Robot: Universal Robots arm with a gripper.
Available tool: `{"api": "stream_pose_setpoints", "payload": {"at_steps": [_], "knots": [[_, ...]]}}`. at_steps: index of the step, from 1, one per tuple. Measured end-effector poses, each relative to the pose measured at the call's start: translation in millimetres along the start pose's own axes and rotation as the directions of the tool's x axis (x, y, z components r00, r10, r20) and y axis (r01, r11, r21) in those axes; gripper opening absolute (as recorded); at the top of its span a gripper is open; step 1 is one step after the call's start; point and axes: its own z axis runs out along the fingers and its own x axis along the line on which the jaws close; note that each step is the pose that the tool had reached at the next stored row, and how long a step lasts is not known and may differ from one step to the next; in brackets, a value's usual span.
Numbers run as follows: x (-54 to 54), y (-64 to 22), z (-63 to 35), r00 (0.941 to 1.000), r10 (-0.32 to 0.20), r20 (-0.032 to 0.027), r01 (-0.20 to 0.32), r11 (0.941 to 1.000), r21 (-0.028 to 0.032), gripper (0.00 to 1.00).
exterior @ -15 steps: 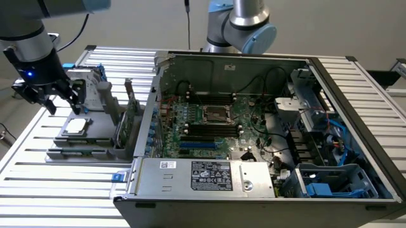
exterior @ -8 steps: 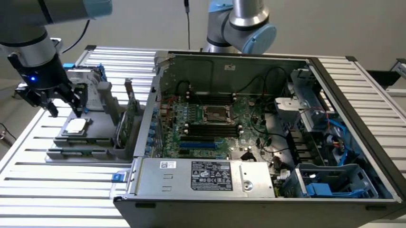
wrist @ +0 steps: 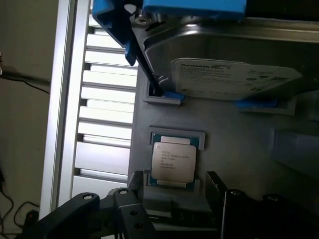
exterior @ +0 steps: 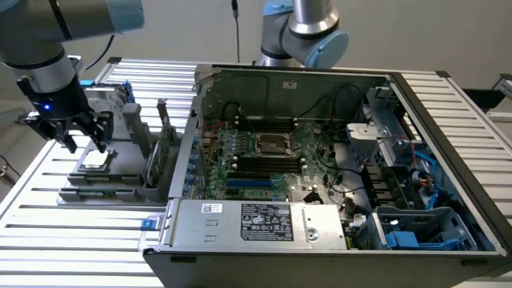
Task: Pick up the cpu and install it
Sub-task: 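Pick up the cpu and move it towards the insertion slot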
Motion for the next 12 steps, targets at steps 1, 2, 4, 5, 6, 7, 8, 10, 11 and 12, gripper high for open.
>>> {"api": "stream_pose_setpoints", "payload": {"at_steps": [1, 2, 4, 5, 6, 7, 8, 10, 11, 12], "knots": [[-0.2, -0.1, 1.8, 1.0000, 0.001, -0.0002, -0.001, 1.0000, 0.0001, 0.62], [-0.4, -0.2, 3.6, 1.0000, 0.001, -0.0001, -0.001, 1.0000, 0.0001, 0.62], [-1.2, -0.5, 7.1, 1.0000, 0.003, -0.0001, -0.003, 1.0000, 0.0001, 0.62], [-1.7, -0.5, 8.8, 1.0000, 0.004, -0.0001, -0.004, 1.0000, 0.0002, 0.62], [-2.2, -0.5, 10.8, 1.0000, 0.004, 0.0000, -0.004, 1.0000, 0.0004, 0.62], [-2.6, -0.4, 12.4, 1.0000, 0.005, 0.0000, -0.005, 1.0000, 0.0014, 0.62], [-2.8, -0.1, 13.9, 1.0000, 0.006, -0.0002, -0.006, 1.0000, 0.0032, 0.62], [-3.1, 1.0, 17.1, 1.0000, 0.007, -0.0004, -0.007, 1.0000, 0.0056, 0.62], [-3.3, 2.1, 18.4, 1.0000, 0.008, -0.0005, -0.008, 0.9999, 0.0066, 0.62], [-3.6, 3.6, 19.5, 1.0000, 0.009, -0.0006, -0.009, 0.9999, 0.0075, 0.62]]}}
